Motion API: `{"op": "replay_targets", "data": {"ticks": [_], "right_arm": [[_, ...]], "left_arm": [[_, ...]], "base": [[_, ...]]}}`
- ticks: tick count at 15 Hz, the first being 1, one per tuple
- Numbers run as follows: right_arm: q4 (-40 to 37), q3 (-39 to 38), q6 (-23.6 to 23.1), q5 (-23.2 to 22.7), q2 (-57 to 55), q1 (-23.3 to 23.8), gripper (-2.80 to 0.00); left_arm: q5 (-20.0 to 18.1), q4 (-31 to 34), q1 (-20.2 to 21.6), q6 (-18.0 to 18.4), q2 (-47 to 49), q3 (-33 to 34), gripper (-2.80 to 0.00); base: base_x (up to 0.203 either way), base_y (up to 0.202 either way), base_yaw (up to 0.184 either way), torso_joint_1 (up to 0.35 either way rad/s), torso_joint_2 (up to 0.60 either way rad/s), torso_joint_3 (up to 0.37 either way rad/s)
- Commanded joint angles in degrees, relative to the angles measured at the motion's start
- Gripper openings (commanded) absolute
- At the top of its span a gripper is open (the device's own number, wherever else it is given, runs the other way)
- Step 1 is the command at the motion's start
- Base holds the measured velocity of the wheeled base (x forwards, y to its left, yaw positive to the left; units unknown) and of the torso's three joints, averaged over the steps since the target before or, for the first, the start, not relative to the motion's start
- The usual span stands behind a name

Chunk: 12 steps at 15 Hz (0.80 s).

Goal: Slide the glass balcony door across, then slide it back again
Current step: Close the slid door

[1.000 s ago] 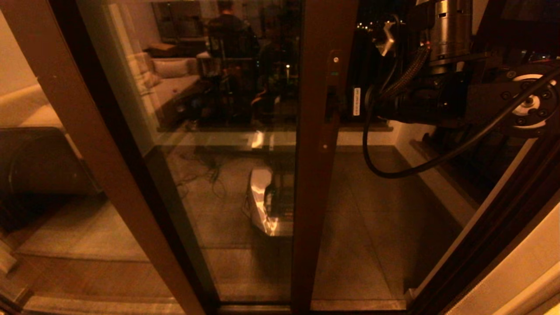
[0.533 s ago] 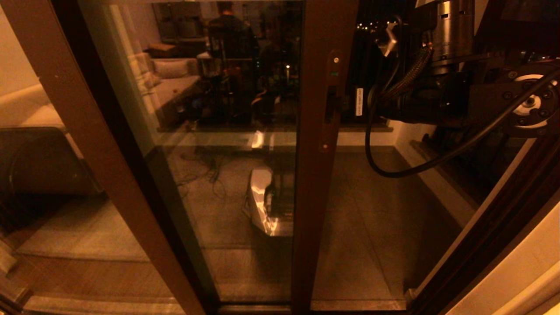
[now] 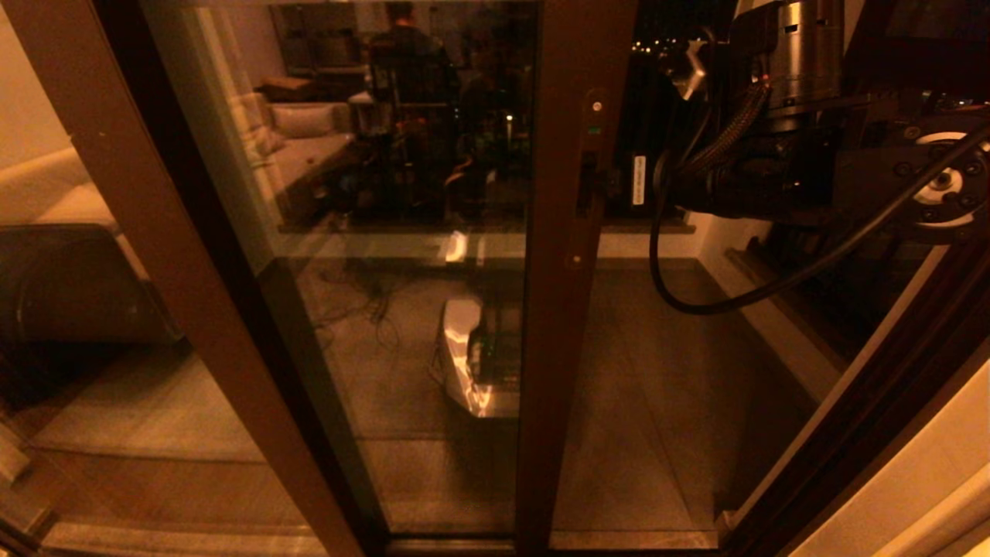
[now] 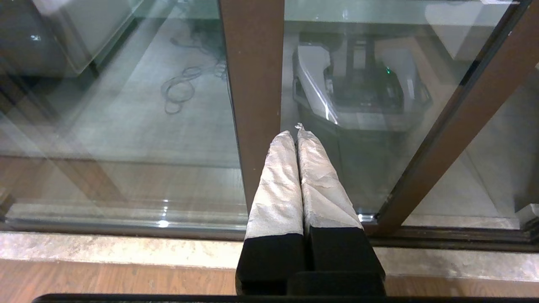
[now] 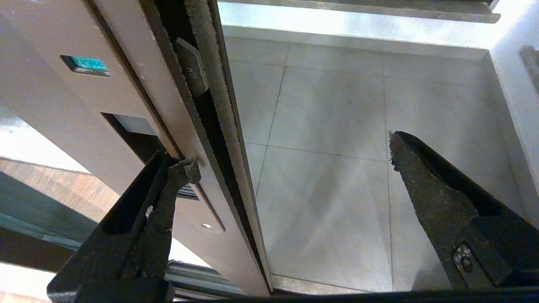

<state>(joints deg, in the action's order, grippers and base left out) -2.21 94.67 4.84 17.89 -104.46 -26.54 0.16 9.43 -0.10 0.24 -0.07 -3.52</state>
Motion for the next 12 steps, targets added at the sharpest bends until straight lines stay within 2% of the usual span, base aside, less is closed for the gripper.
{"op": "replay_targets", "data": {"ticks": [1,12], "right_arm": [[-0.2,-0.4,0.0,0.2,0.6,0.4,0.00],[-0.2,-0.4,-1.1,0.1,1.2,2.0,0.00]], "left_arm": [[0.0,0.1,0.0,0.0,0.0,0.0,-2.80],[0.0,0.1,0.0,0.0,0.0,0.0,-2.80]], "base": [[0.000,0.000,0.000,0.000,0.00,0.000],[0.000,0.000,0.000,0.000,0.00,0.000]]}}
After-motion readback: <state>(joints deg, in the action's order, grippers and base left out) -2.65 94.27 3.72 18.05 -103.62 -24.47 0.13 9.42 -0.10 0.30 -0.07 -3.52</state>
